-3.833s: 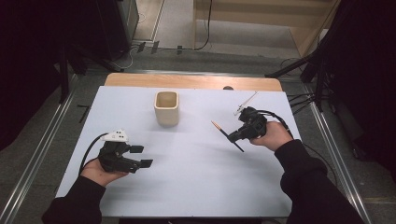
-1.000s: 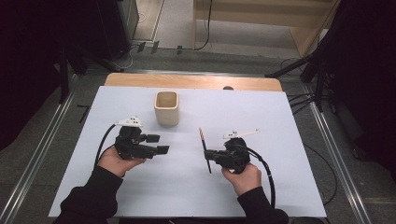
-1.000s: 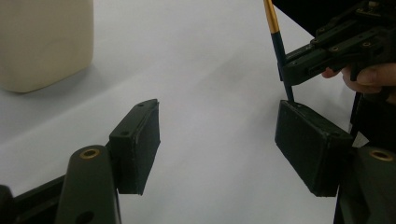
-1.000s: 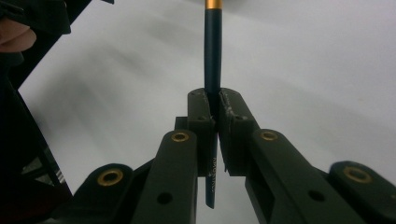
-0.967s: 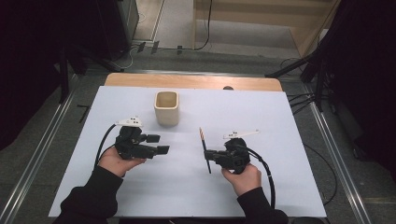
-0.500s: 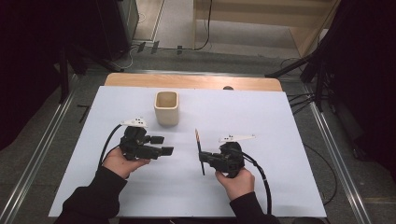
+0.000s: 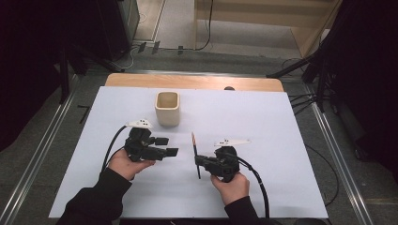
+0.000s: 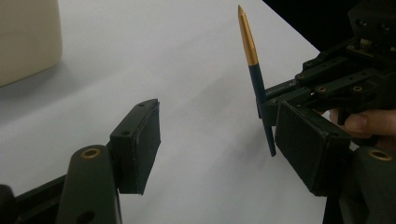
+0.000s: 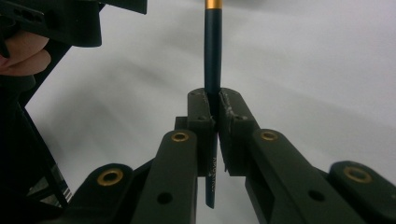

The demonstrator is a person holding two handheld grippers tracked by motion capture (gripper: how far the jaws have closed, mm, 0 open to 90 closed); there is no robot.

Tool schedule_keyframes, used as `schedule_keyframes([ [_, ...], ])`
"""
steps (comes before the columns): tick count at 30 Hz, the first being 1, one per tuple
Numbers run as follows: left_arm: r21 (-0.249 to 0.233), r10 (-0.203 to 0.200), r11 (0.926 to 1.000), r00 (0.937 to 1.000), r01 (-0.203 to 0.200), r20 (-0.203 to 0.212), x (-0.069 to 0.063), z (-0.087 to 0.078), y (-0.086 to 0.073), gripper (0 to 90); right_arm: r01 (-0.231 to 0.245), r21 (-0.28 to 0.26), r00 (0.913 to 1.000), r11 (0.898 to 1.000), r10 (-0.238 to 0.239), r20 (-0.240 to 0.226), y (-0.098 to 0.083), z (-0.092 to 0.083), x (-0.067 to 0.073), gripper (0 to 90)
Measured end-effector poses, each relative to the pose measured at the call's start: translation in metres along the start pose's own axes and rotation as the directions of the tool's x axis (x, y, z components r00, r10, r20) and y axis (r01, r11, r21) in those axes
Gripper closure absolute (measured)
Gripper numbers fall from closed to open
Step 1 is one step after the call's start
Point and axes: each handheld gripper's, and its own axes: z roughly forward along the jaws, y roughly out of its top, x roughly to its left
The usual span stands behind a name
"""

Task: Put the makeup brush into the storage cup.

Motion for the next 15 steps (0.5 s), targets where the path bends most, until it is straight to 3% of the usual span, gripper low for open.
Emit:
schedule_keyframes([
  [15,-0.016,-0.016,0.9998,0.9999,0.016,-0.007,-0.0037,0.0079,0.0003,32.7,-0.002,-0.019,1.0,1.0,0.002,-0.004,-0.0041,0.01,0.0079,85.3],
])
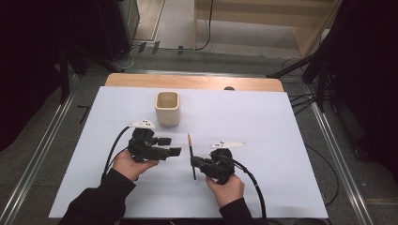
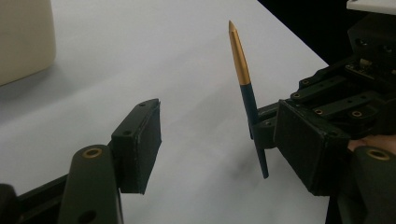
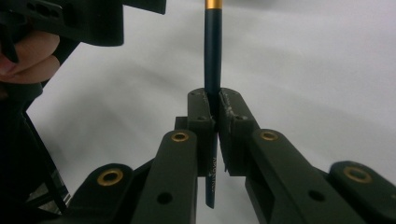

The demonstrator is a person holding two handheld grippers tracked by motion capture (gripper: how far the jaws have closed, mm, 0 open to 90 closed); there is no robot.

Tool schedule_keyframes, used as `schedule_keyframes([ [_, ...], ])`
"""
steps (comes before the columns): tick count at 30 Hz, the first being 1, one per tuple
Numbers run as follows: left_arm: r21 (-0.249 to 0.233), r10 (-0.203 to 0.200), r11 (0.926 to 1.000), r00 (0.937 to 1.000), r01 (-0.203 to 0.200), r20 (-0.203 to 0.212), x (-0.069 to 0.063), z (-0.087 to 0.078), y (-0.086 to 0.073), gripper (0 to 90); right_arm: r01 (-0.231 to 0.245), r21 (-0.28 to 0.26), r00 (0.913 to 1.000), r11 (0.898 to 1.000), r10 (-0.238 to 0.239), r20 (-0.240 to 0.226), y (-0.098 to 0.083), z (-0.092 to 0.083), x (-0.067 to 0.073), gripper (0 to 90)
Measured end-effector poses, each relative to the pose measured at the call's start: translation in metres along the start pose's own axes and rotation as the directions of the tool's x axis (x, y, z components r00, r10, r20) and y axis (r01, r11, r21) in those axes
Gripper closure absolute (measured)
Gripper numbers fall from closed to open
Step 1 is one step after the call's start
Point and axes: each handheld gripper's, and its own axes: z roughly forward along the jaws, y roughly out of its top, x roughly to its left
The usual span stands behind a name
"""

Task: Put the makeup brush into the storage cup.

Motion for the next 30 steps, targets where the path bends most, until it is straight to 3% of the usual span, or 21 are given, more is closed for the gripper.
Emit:
schedule_keyframes([
  [7,-0.006,-0.002,1.0,1.0,0.002,0.002,-0.002,0.003,0.0,33.0,-0.012,-0.01,0.9999,1.0,0.012,-0.01,0.002,0.005,0.004,85.3],
  [30,-0.045,-0.073,0.9962,0.9972,0.074,0.016,-0.002,0.011,0.0,44.9,-0.04,-0.04,0.9985,0.998,0.038,-0.039,0.003,0.016,0.013,85.3],
])
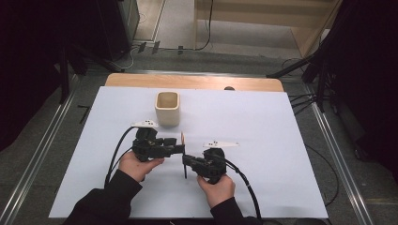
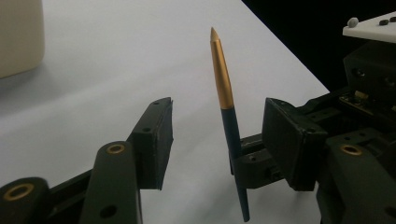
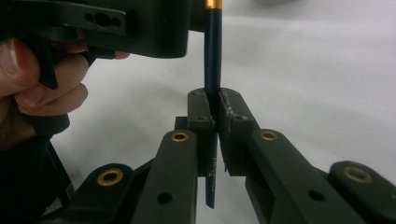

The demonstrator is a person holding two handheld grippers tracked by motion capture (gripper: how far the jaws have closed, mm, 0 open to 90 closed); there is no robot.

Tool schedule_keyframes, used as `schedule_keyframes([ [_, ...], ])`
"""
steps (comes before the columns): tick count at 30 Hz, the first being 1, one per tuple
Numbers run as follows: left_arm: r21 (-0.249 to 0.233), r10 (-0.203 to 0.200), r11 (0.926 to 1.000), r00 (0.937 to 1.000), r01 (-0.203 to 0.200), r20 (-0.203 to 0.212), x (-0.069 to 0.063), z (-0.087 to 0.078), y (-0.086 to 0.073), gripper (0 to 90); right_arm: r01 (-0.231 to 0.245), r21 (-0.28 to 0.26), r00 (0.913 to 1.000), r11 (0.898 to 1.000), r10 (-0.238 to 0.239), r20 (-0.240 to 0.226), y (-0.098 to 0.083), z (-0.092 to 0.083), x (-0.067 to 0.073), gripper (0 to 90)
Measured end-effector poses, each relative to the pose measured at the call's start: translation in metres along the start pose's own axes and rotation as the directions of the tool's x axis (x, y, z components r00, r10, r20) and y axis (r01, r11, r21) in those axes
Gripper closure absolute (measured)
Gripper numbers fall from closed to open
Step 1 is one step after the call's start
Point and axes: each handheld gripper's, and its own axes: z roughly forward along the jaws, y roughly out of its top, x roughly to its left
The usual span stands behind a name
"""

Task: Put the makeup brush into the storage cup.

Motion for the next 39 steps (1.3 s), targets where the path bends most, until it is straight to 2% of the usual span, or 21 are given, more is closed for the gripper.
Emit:
schedule_keyframes([
  [5,-0.007,-0.029,0.9995,0.9996,0.029,0.004,0.001,0.002,0.0,50.5,-0.001,-0.006,1.0,1.0,0.001,-0.001,0.0,0.002,0.002,85.3],
  [12,-0.011,-0.073,0.9973,0.9967,0.073,0.035,0.004,0.006,-0.001,58.0,-0.009,-0.014,1.0,1.0,0.009,-0.003,0.0,0.004,0.003,85.3],
  [23,-0.001,-0.103,0.9947,0.9927,0.103,0.063,0.003,0.011,-0.003,72.3,-0.012,-0.024,0.9999,1.0,0.012,-0.013,0.0,0.007,0.007,85.2],
  [39,0.007,-0.15,0.9886,0.9856,0.15,0.078,0.008,0.012,-0.004,82.4,-0.024,-0.027,0.9996,0.999,0.024,-0.018,0.001,0.009,0.007,85.2],
])
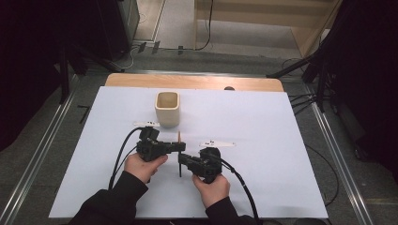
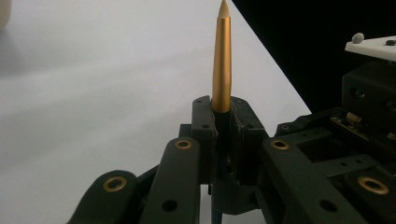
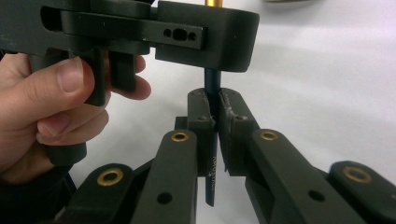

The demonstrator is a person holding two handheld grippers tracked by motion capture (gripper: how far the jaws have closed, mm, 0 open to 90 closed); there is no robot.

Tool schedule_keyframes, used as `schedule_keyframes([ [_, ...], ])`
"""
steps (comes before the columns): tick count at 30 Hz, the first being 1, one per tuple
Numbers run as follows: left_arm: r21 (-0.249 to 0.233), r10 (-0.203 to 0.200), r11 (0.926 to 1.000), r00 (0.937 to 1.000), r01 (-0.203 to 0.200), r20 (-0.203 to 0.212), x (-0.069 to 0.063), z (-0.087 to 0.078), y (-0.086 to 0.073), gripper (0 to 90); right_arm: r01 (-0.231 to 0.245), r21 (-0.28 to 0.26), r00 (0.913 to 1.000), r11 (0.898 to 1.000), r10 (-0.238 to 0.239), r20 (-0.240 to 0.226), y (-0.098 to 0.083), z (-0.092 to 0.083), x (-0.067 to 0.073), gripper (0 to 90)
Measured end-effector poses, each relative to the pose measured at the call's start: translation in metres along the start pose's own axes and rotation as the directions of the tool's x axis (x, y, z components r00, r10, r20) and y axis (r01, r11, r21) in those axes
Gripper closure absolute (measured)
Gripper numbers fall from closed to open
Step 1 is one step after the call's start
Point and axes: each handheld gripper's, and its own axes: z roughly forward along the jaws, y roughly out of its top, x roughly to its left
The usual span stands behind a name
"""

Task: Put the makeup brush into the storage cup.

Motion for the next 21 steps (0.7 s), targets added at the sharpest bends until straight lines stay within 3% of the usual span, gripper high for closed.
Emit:
schedule_keyframes([
  [12,0.007,-0.013,0.9999,0.9999,0.012,0.003,0.0008,0.0004,0.0003,83.3,0.01,0.003,0.9999,1.0,-0.01,0.008,0.0,0.0002,0.0009,83.9],
  [21,0.019,-0.003,0.9998,0.9999,0.003,-0.012,0.0023,-0.0002,0.0017,83.3,0.036,0.001,0.9993,0.999,-0.036,0.013,0.0003,-0.0029,0.0007,64.5],
])
